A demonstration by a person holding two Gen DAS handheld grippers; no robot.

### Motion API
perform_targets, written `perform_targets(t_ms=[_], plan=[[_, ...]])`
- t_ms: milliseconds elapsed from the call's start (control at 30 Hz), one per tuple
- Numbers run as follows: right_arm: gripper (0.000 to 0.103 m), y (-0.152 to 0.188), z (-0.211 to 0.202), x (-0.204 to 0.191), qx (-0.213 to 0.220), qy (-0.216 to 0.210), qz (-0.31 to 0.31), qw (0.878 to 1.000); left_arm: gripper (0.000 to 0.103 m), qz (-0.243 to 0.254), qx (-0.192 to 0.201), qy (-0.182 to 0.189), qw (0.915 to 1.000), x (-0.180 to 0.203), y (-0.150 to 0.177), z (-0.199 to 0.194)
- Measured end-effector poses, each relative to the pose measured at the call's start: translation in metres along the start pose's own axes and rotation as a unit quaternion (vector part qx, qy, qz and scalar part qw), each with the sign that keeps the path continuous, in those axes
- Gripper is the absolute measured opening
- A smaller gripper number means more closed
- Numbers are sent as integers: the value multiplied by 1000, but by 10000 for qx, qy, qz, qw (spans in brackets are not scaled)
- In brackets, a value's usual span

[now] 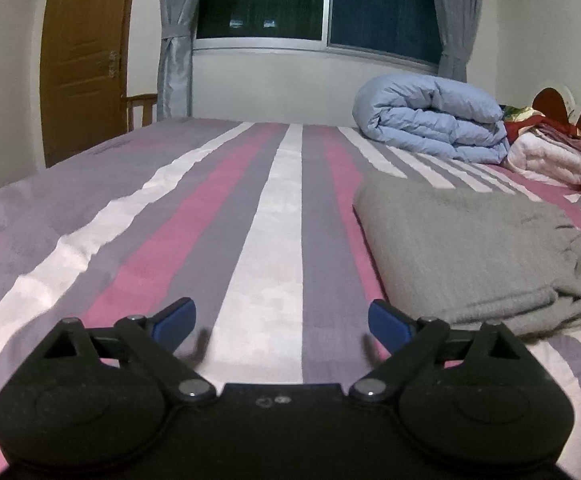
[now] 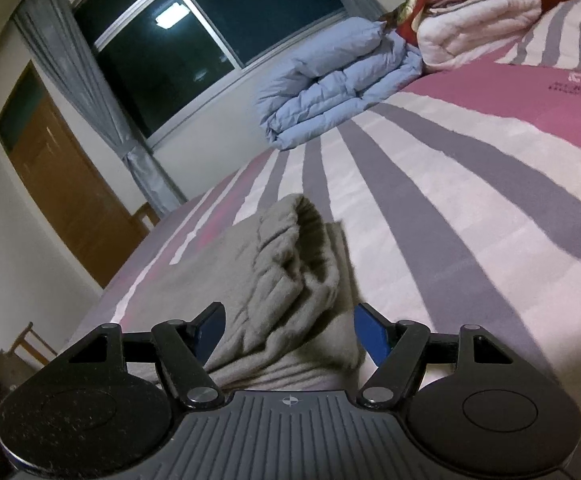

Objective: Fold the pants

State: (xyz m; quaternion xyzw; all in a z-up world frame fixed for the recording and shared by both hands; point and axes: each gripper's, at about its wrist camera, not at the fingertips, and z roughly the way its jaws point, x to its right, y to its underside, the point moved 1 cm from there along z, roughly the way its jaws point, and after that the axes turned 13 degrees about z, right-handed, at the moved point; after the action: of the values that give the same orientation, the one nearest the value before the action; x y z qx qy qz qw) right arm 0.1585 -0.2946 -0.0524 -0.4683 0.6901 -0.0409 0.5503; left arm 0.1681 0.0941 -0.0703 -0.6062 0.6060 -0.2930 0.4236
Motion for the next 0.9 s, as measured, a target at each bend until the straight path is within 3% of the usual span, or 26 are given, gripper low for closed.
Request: perform_targets(t_ms=[433, 633, 667, 700, 800, 900], plan=[[71, -18, 29, -7, -80, 82, -553, 9984, 89, 202, -40, -13, 9998, -4, -11, 31], [73, -9, 64, -4, -650, 271, -376, 9968, 90, 46, -162, 16, 9999, -8, -5, 38], [67, -6, 66, -4, -682, 266, -377, 9966, 90, 3, -181, 17, 9998, -10, -4, 39], [49, -3, 66, -5, -709, 217, -434, 9963, 90, -42, -187, 16, 9998, -12, -2, 39], [43, 3, 60, -14, -612, 164, -726, 9953, 90, -89, -208, 16, 9997, -14, -1, 39], [42, 3, 57, -4, -623, 183, -382, 9972, 90, -38, -207, 15, 9998, -13, -1, 38]])
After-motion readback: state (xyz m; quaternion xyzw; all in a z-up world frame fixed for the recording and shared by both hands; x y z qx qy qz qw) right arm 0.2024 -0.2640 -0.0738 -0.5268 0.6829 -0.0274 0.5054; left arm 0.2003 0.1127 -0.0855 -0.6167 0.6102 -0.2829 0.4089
